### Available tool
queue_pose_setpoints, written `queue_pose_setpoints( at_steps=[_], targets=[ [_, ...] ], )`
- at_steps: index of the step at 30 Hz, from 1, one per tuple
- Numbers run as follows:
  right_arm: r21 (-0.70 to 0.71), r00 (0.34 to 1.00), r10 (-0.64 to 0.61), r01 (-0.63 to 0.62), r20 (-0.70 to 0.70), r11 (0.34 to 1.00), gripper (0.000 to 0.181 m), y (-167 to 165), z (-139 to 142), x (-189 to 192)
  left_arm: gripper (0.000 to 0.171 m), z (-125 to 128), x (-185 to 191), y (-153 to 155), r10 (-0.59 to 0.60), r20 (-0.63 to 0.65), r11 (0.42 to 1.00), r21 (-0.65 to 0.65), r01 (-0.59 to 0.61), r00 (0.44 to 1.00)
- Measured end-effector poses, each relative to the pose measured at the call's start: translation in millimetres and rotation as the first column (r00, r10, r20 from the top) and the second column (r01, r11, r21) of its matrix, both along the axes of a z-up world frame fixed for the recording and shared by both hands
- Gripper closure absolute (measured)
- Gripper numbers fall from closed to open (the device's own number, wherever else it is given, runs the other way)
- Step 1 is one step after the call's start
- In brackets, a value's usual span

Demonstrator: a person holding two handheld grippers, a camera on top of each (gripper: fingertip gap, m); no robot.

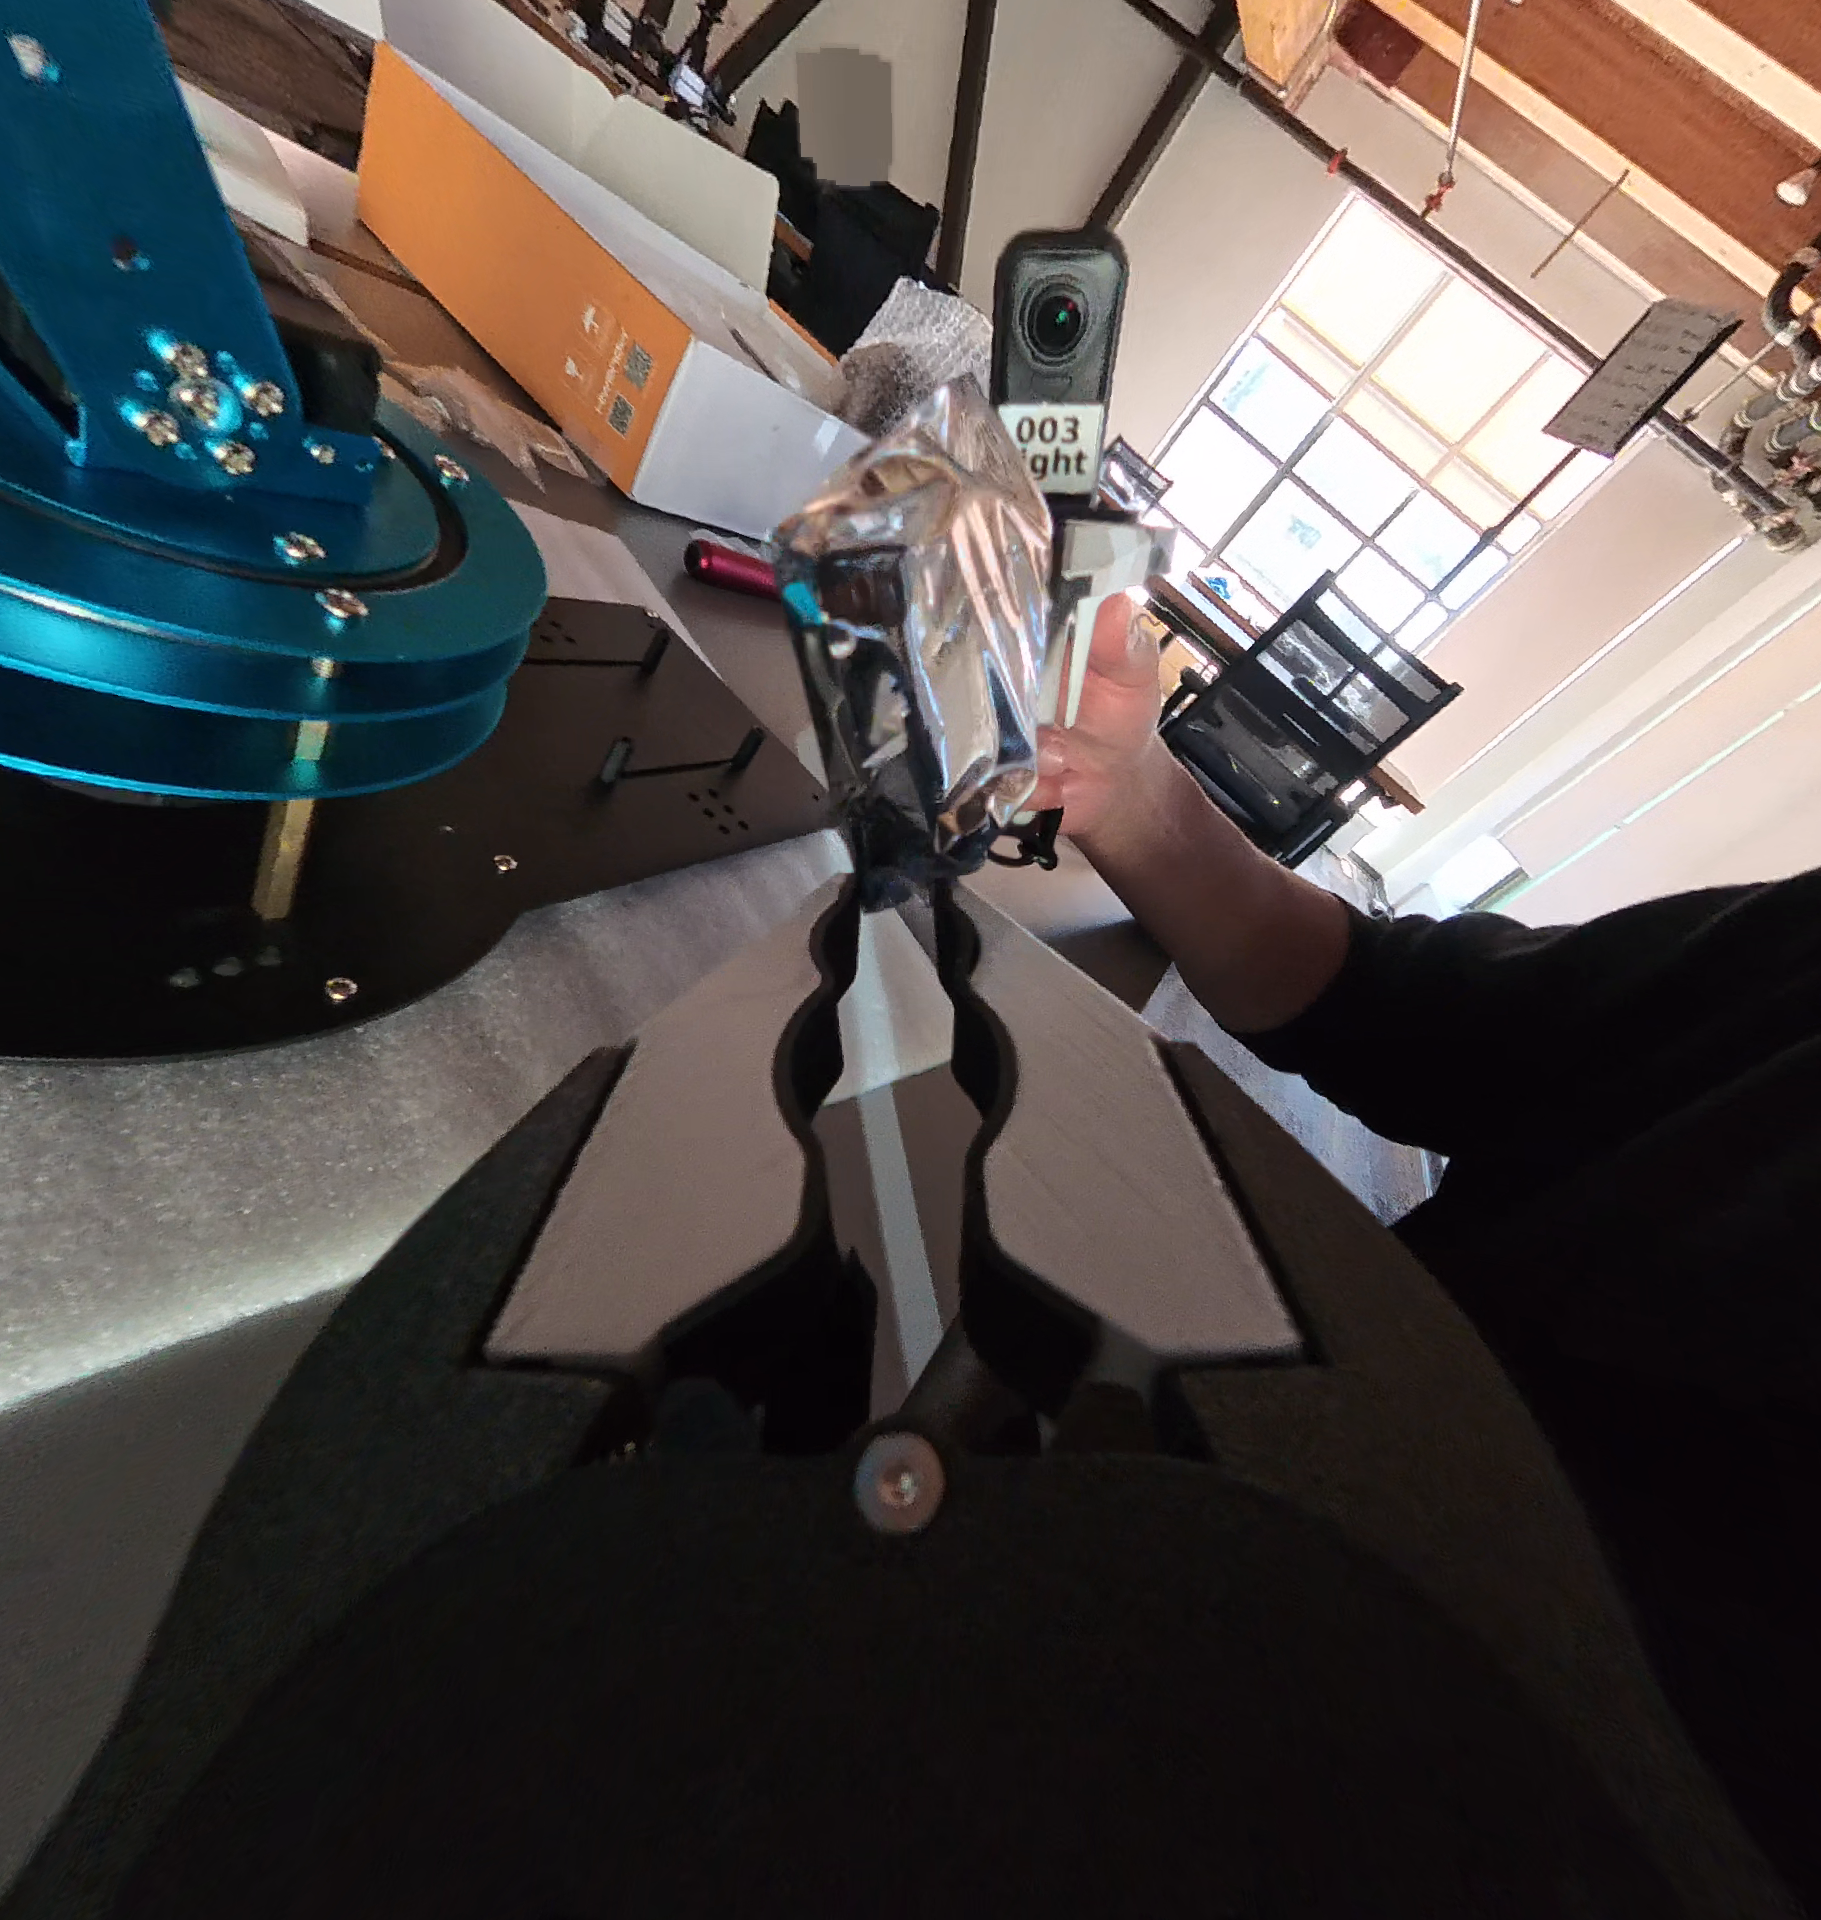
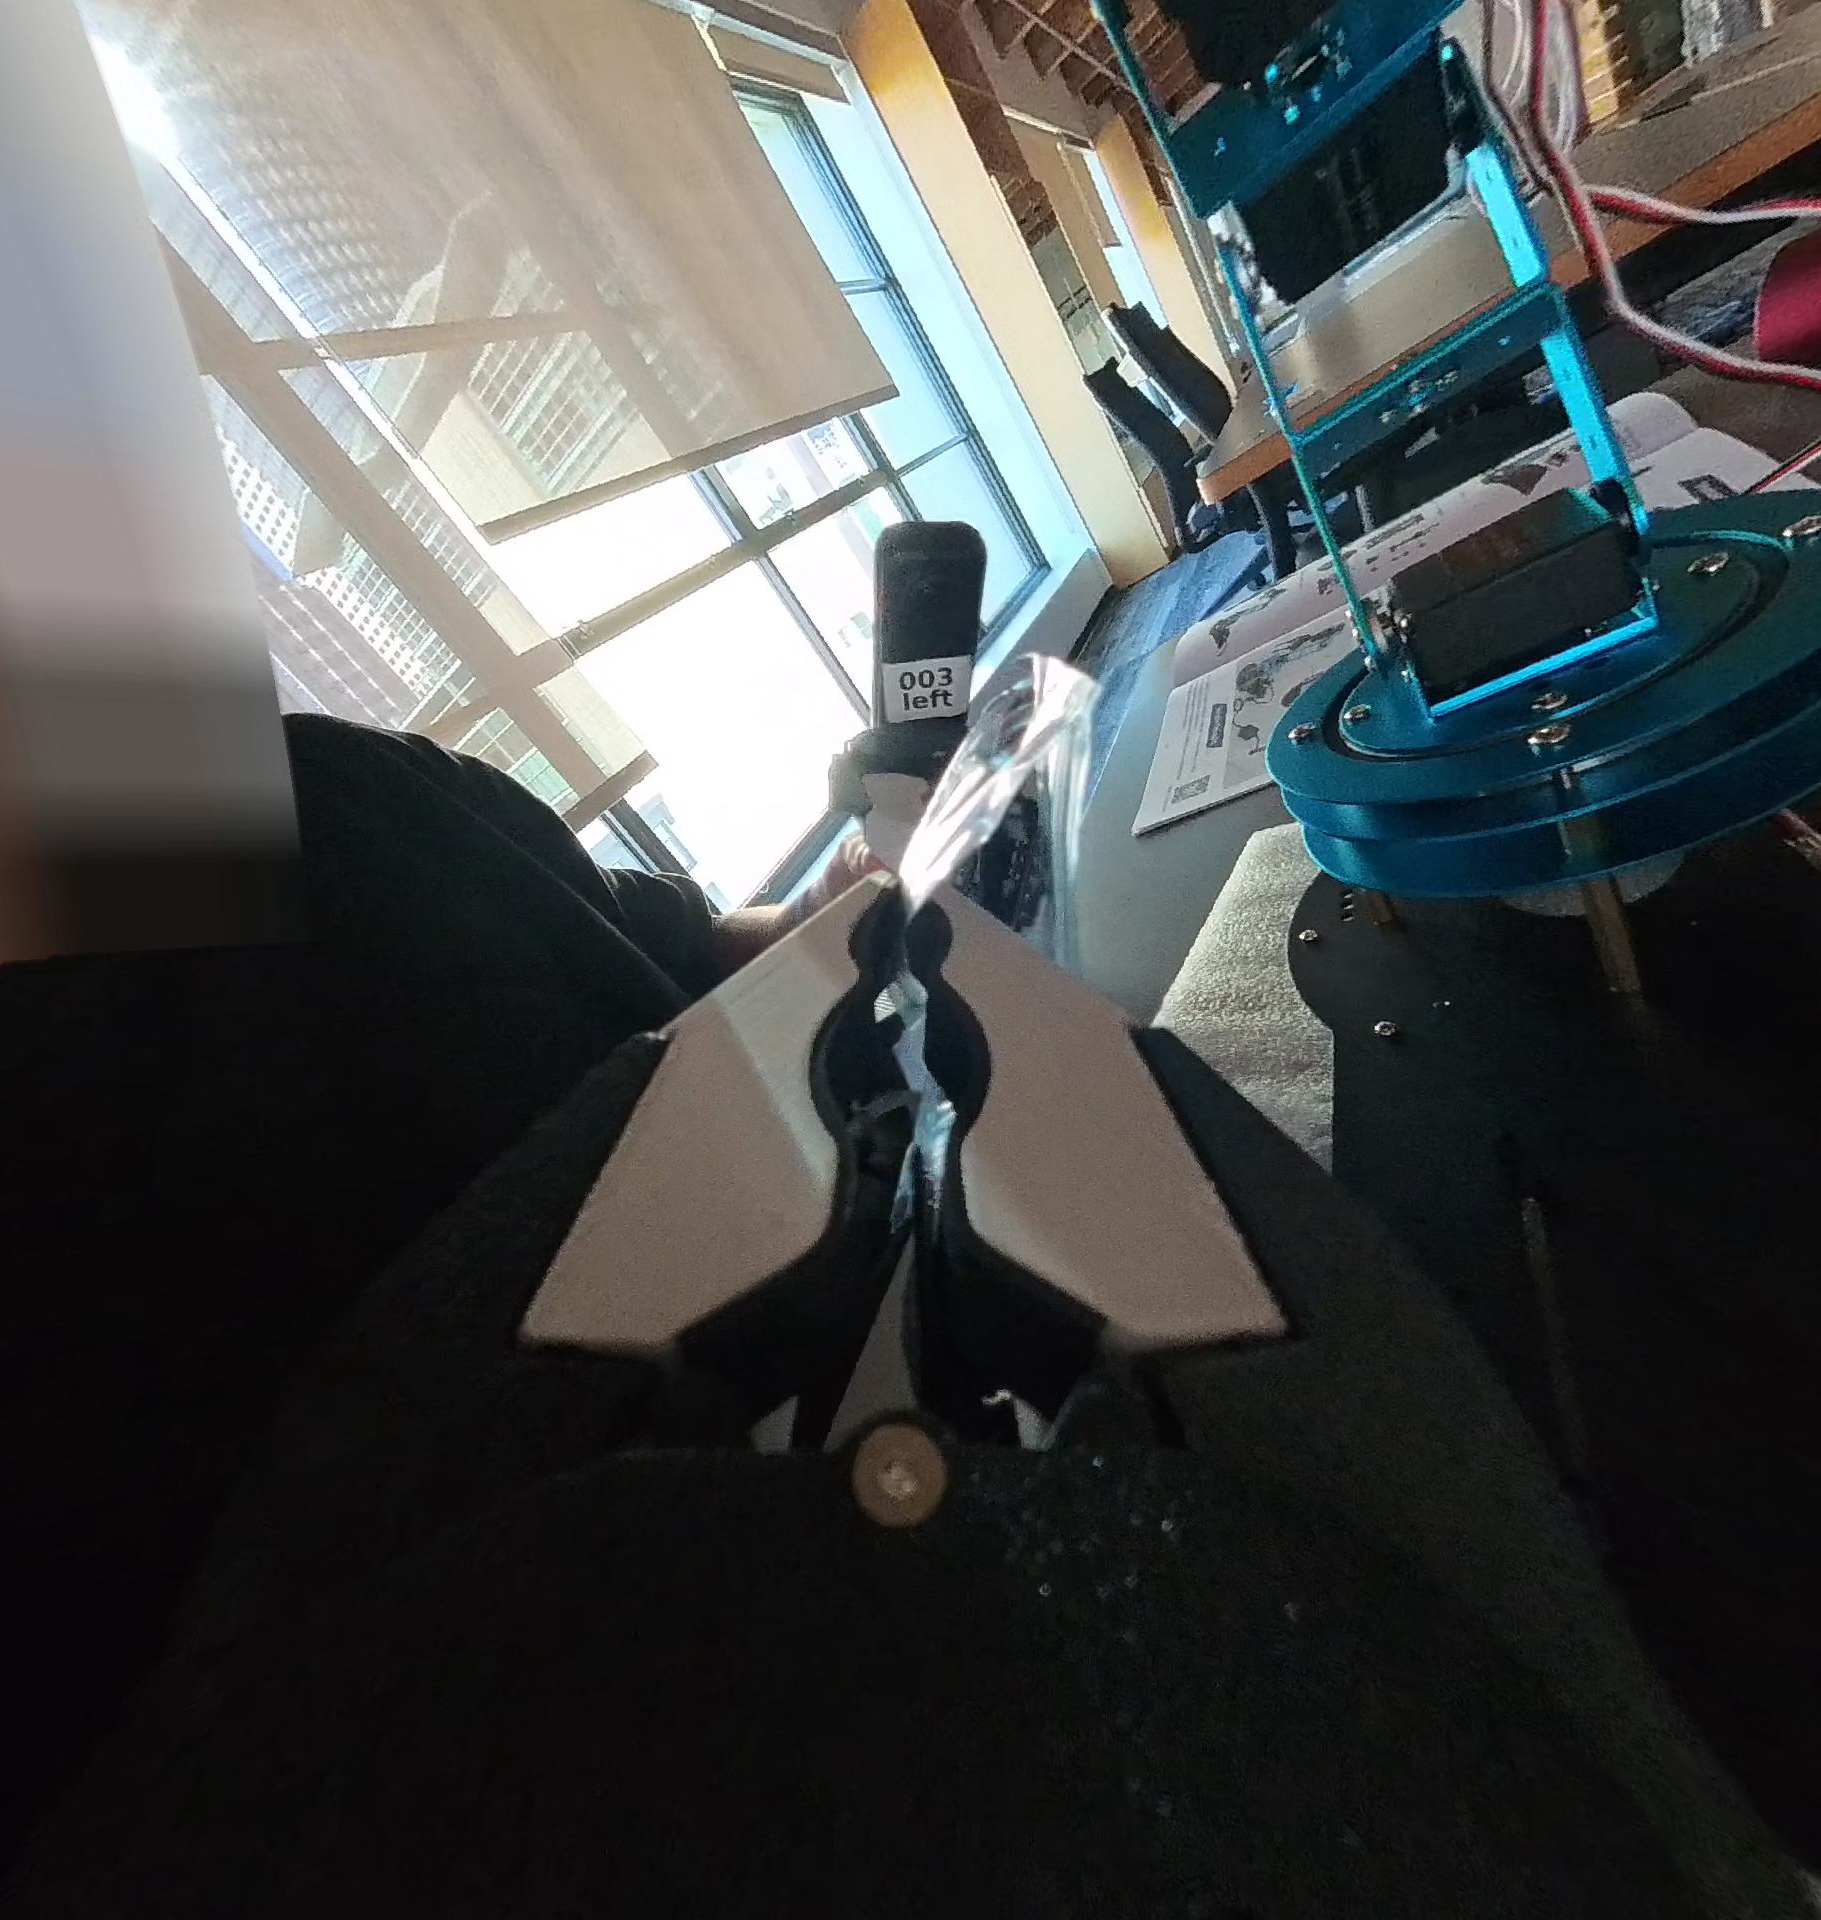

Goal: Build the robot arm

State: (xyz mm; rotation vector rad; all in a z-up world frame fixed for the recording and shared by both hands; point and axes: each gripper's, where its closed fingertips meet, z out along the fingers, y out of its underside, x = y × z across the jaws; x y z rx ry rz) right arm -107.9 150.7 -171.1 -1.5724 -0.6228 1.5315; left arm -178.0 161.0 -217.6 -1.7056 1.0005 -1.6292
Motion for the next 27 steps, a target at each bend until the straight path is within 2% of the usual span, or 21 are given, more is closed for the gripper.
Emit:
queue_pose_setpoints(
  at_steps=[8, 11, 12, 14, 17, 19, 21, 22, 24, 27],
  targets=[
    [-0.055, 0.993, -0.050, 0.057, 0.110, 0.997, 0.181, 2, -25, 0, 0.169, 6, -7, 19, 0.091, -0.097, 0.990, 0.118, -0.079, 0.991],
    [-0.210, 0.986, -0.039, 0.073, 0.159, 0.975, 0.180, -2, -47, 0, 0.170, 0, -6, 18, 0.058, -0.194, 0.981, 0.190, -0.020, 0.979],
    [-0.234, 0.977, -0.036, 0.087, 0.212, 0.968, 0.174, -5, -58, 3, 0.170, -2, -6, 19, 0.049, -0.232, 0.977, 0.215, 0.003, 0.971],
    [-0.159, 0.930, -0.122, 0.186, 0.348, 0.970, 0.163, -3, -69, 19, 0.170, -3, -4, 23, 0.027, -0.272, 0.975, 0.221, 0.035, 0.962],
    [0.040, 0.832, -0.219, 0.231, 0.510, 0.972, 0.162, -4, -54, 43, 0.170, -1, 1, 22, -0.036, -0.310, 0.974, 0.203, 0.103, 0.950],
    [0.213, 0.768, -0.281, 0.191, 0.575, 0.958, 0.156, 2, -24, 44, 0.169, 2, 4, 22, -0.056, -0.332, 0.969, 0.208, 0.131, 0.942],
    [0.295, 0.761, -0.297, 0.145, 0.576, 0.945, 0.139, 15, 8, 29, 0.169, 2, 5, 25, -0.061, -0.369, 0.966, 0.211, 0.147, 0.927],
    [0.312, 0.754, -0.292, 0.121, 0.589, 0.942, 0.132, 24, 18, 23, 0.169, 3, 5, 27, -0.060, -0.379, 0.965, 0.215, 0.151, 0.924],
    [0.318, 0.690, -0.284, 0.082, 0.665, 0.944, 0.144, 47, 20, 25, 0.169, 5, 3, 30, -0.070, -0.377, 0.971, 0.188, 0.150, 0.924],
    [0.181, 0.688, -0.153, 0.032, 0.709, 0.983, 0.149, 53, 18, 31, 0.170, 5, -5, 26, -0.101, -0.355, 0.981, 0.119, 0.152, 0.929]
  ],
)
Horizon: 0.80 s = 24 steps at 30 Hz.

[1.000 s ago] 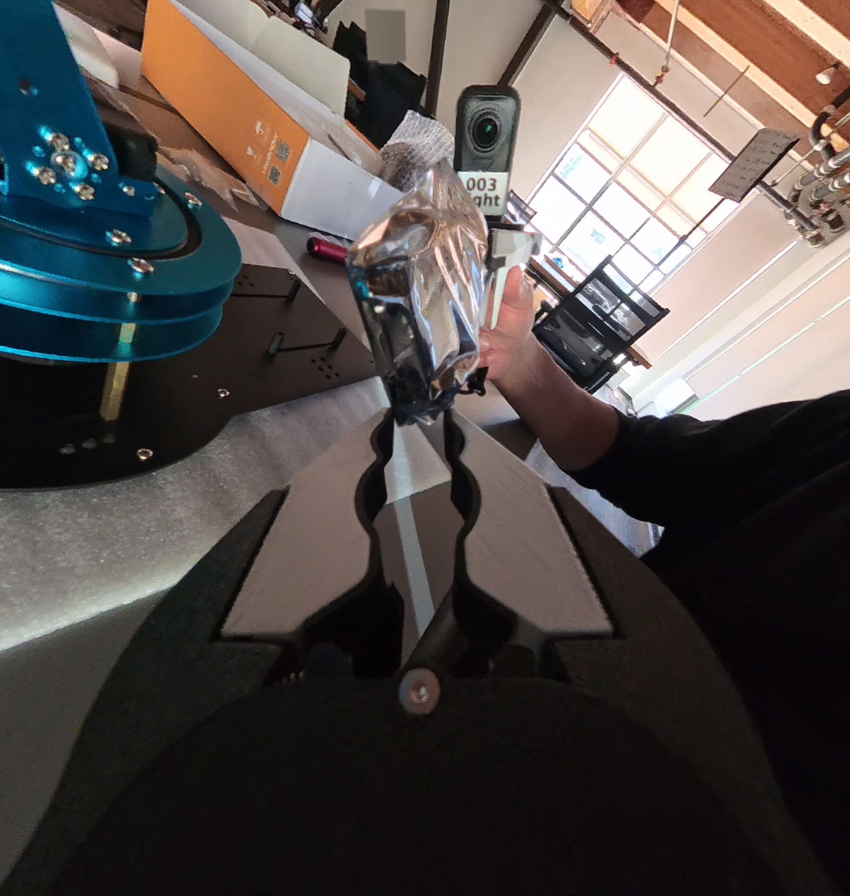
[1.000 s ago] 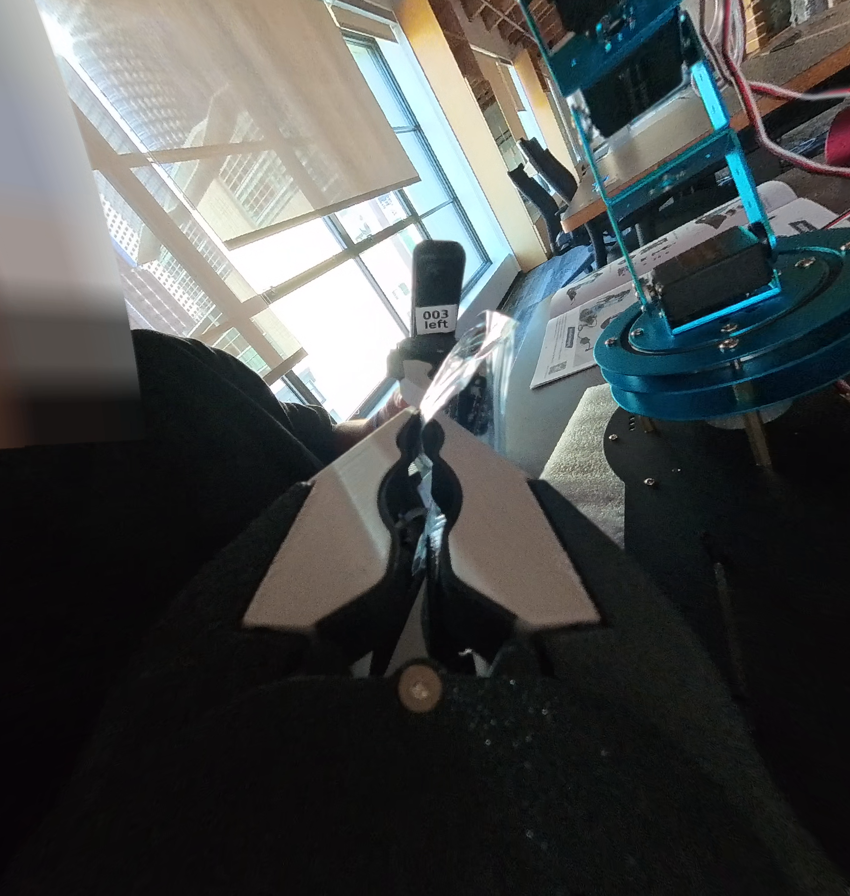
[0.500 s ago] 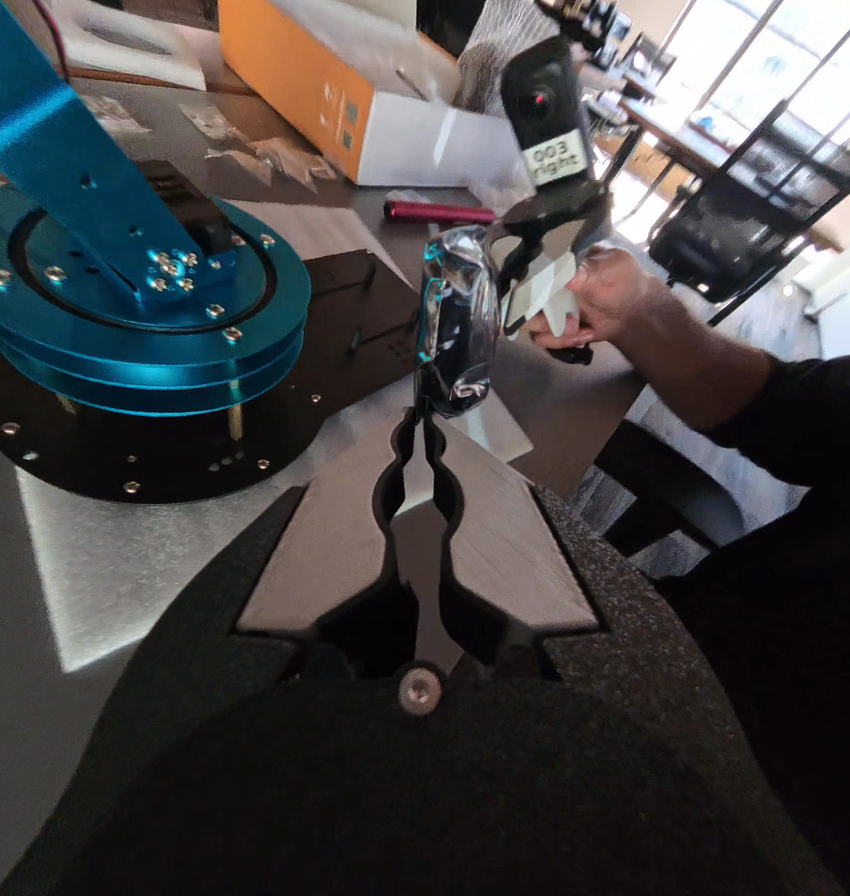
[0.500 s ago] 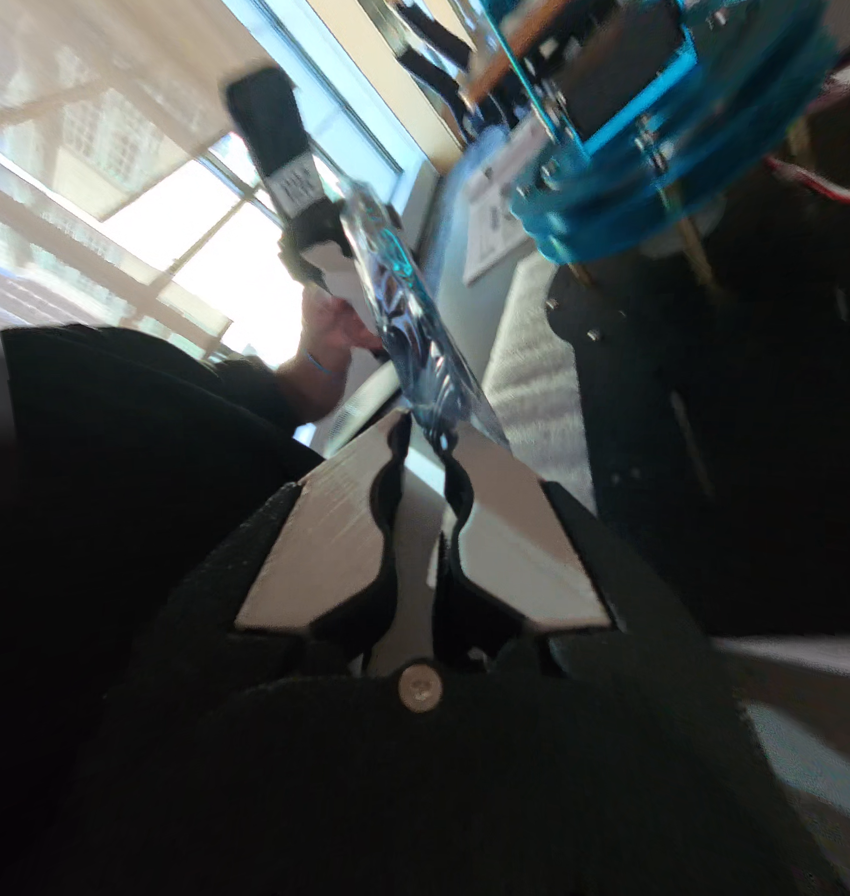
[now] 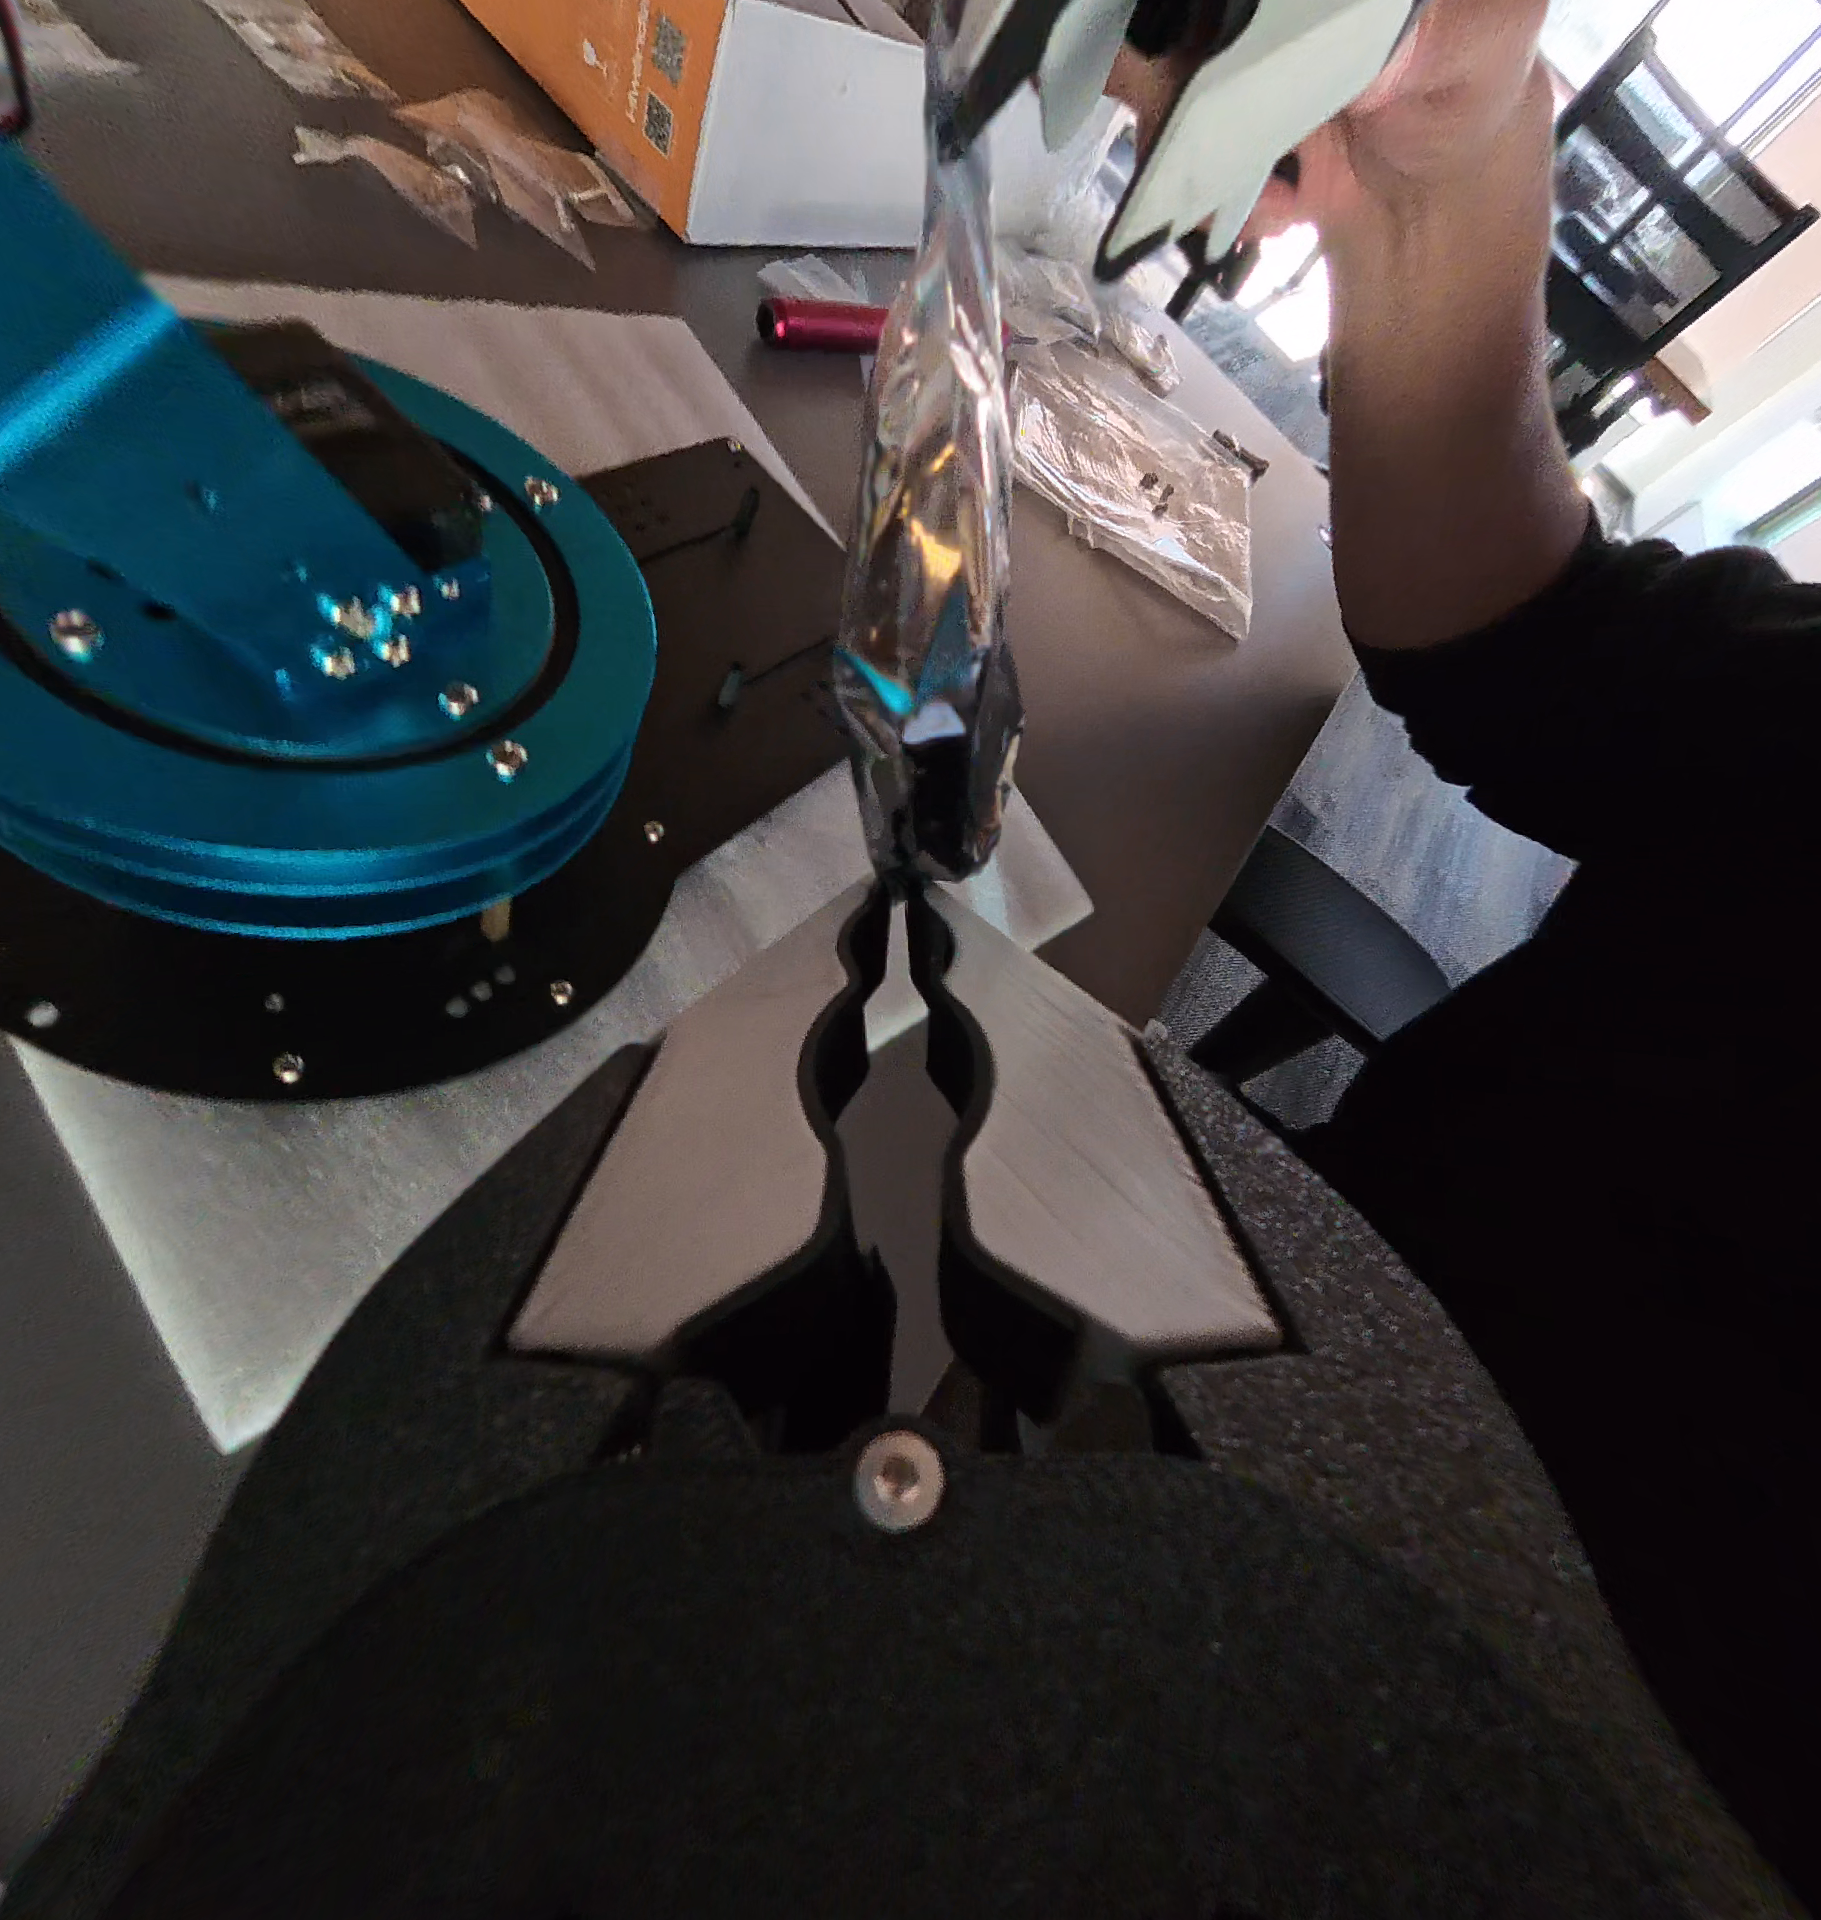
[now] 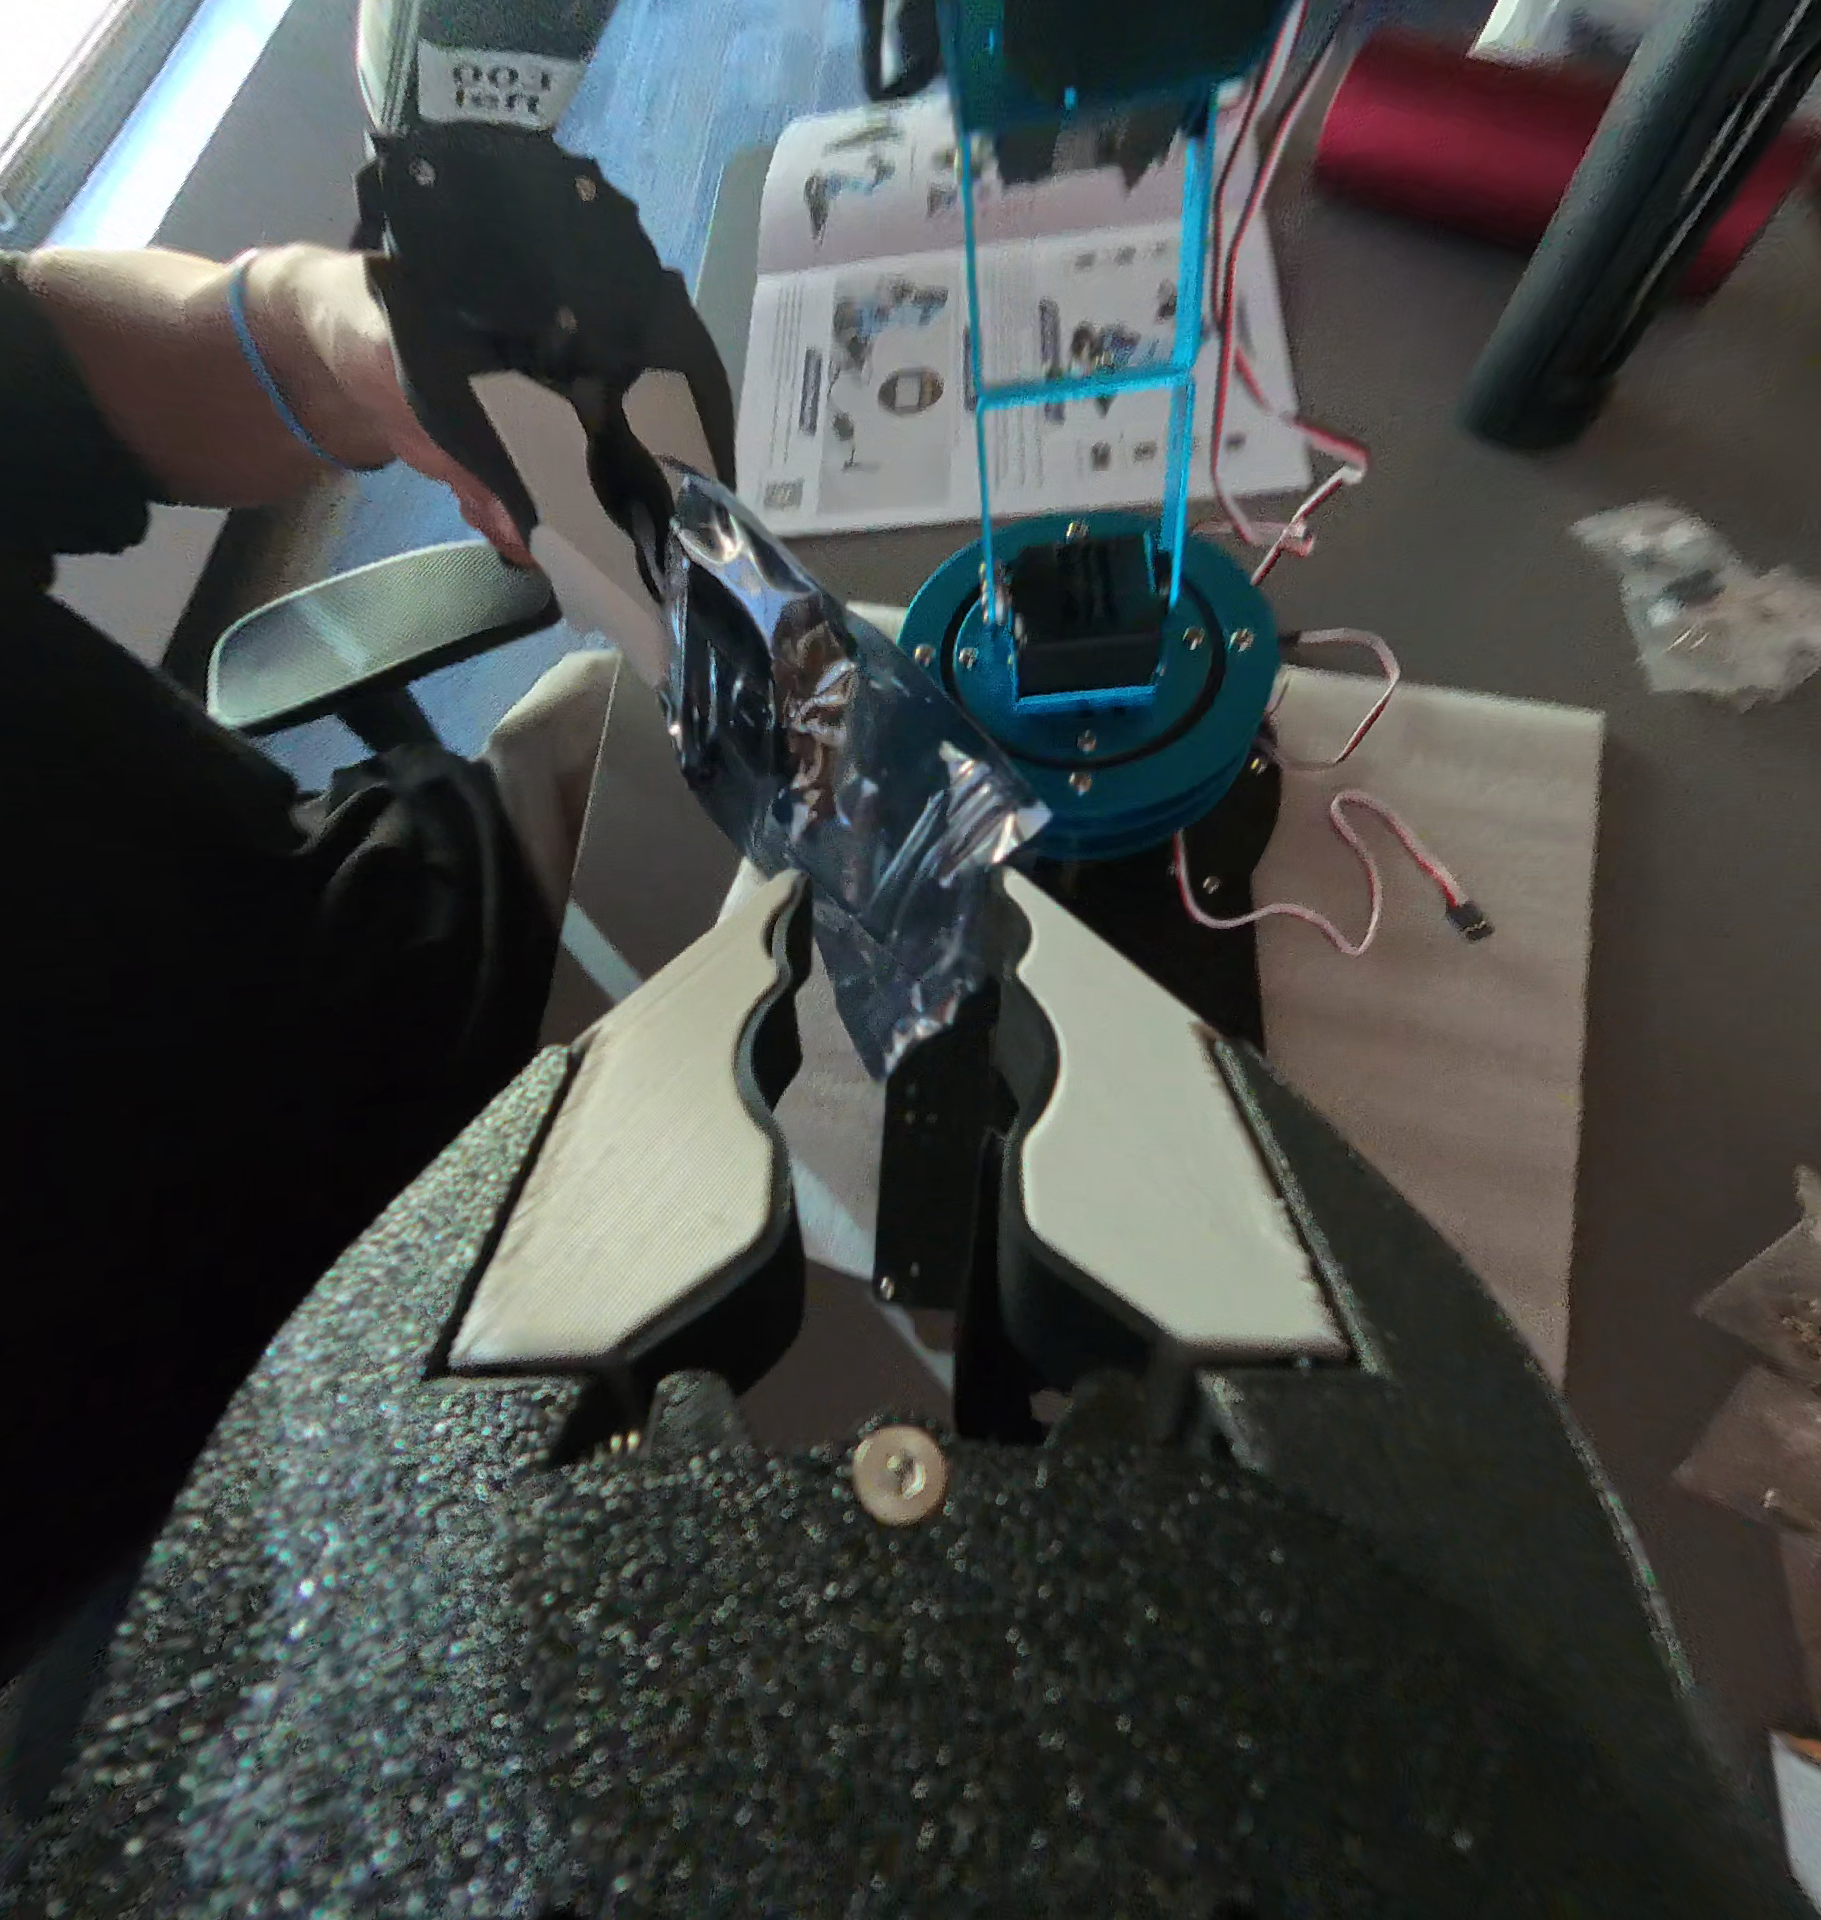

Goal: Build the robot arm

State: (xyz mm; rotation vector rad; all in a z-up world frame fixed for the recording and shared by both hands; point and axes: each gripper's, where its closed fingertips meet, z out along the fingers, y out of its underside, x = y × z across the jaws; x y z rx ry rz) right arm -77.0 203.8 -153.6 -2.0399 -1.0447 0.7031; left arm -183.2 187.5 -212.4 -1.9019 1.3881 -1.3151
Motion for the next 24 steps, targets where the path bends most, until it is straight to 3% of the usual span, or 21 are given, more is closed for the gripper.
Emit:
queue_pose_setpoints(
  at_steps=[4, 6, 10, 13, 15, 18, 24],
  targets=[
    [0.047, 0.999, 0.030, -0.032, 0.043, 0.998, 0.151, -3, 11, 9, 0.170, -14, -15, -17, -0.056, -0.014, 0.997, -0.055, 0.055, 0.998],
    [0.033, 0.989, 0.144, -0.143, -0.022, 0.989, 0.151, -13, 12, -18, 0.170, -22, -16, -25, -0.094, -0.025, 0.993, -0.081, 0.092, 0.995],
    [-0.065, 0.917, 0.399, -0.399, -0.002, 0.915, 0.144, -25, -30, -74, 0.170, -33, -11, -38, -0.181, -0.040, 0.977, -0.118, 0.175, 0.983],
    [-0.207, 0.872, 0.469, -0.489, -0.141, 0.847, 0.147, -28, -36, -96, 0.170, -40, -9, -41, -0.214, -0.066, 0.970, -0.130, 0.204, 0.975],
    [-0.275, 0.878, 0.459, -0.479, -0.135, 0.834, 0.147, -19, -47, -98, 0.170, -43, -9, -41, -0.223, -0.076, 0.969, -0.127, 0.212, 0.972],
    [-0.269, 0.858, 0.487, -0.513, -0.161, 0.815, 0.156, -18, -49, -103, 0.170, -45, -8, -40, -0.232, -0.082, 0.967, -0.126, 0.221, 0.969],
    [-0.205, 0.867, 0.489, -0.498, -0.099, 0.842, 0.174, -18, -54, -101, 0.170, -42, -4, -41, -0.233, -0.084, 0.971, -0.080, 0.226, 0.969]
  ],
)
